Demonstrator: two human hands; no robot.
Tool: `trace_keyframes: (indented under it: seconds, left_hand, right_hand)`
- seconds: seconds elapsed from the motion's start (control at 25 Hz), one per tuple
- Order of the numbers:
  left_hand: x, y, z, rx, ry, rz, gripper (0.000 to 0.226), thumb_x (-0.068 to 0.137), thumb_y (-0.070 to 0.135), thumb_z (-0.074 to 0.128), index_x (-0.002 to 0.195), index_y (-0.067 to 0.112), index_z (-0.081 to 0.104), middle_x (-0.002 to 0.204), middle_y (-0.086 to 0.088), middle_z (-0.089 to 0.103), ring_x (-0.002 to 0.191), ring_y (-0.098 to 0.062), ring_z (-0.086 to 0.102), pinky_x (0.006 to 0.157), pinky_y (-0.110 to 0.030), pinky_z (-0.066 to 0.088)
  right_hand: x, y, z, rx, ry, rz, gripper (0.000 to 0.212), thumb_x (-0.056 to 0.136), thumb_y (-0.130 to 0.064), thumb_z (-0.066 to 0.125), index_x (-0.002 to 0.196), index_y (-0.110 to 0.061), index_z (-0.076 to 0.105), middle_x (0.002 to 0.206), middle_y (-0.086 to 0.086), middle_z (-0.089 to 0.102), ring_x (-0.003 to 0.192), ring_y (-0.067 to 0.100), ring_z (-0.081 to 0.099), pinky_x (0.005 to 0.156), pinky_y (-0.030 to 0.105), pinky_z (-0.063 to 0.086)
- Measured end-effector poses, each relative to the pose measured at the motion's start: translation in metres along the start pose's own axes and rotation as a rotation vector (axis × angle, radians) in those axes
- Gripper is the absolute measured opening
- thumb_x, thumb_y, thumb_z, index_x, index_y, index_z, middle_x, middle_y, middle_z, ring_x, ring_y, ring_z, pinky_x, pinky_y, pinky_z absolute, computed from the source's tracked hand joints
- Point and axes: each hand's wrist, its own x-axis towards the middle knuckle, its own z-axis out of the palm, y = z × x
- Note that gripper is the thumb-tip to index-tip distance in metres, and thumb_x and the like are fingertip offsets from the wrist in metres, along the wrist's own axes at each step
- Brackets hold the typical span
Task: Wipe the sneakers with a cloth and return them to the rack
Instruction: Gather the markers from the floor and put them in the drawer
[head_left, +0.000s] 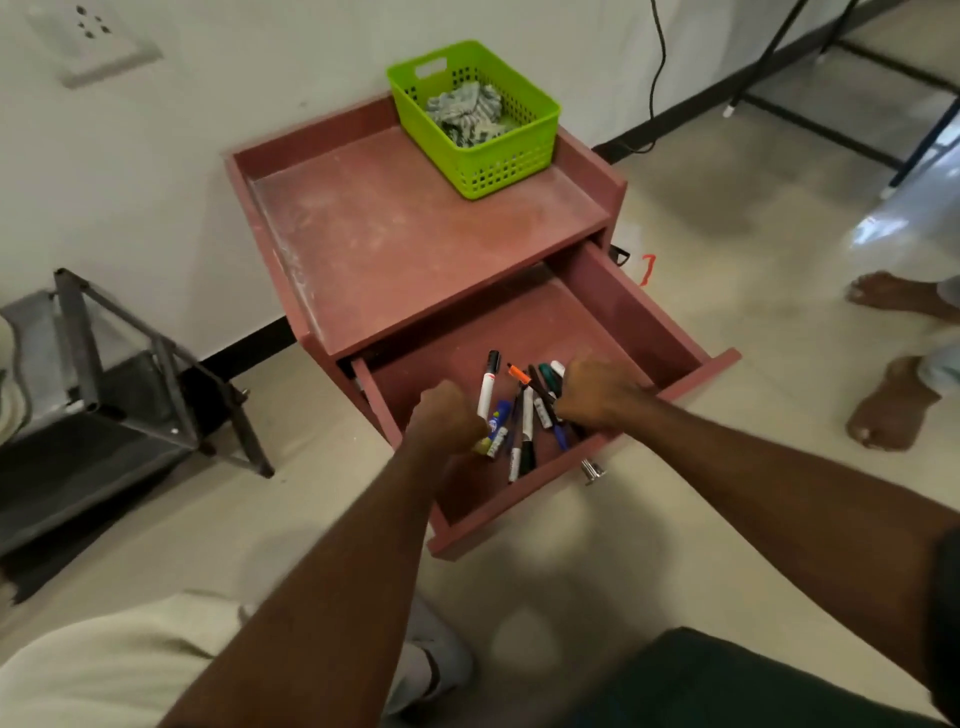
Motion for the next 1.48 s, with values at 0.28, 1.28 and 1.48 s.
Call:
trace_keyframes:
  seconds: [0.28,1.28,1.48]
  left_hand:
    - [0.003,0.007,0.032,0.073,0.067,-0.025,0.039,0.071,0.035,0.079,0.097,0.008,0.068,0.1,-0.012,0.07,0.092,-0.033,0.07,0.082,-0.044,0.06]
    - [-0.098,-0.05,0.077,0.634,0.297,0.429,0.079,0.1,0.029,0.04,0.158,0.013,-0.011,0.167,-0.005,-0.016,0.153,-0.018,-0.017,0.121,-0.041,-0.016]
    - [-0.043,-0.056,0.042,0.673,0.389,0.369,0.083,0.098,0.025,0.037,0.156,0.012,-0.02,0.162,-0.004,-0.03,0.15,-0.019,-0.026,0.123,-0.042,-0.014]
  right_hand:
    - [0.025,0.012,0.023,0.063,0.066,-0.049,0.013,0.074,-0.022,0.07,0.072,-0.011,0.063,0.072,0.009,0.065,0.074,0.028,0.067,0.06,0.033,0.053]
    - [-0.049,0.044,0.086,-0.386,0.303,-0.601,0.074,0.087,-0.017,0.05,0.155,-0.008,0.024,0.161,0.01,0.029,0.149,0.026,0.024,0.118,0.049,0.025]
    - [0.011,-0.009,0.085,-0.282,0.311,-0.53,0.075,0.089,-0.019,0.044,0.156,-0.004,0.015,0.162,0.017,0.022,0.15,0.03,0.02,0.121,0.044,0.018]
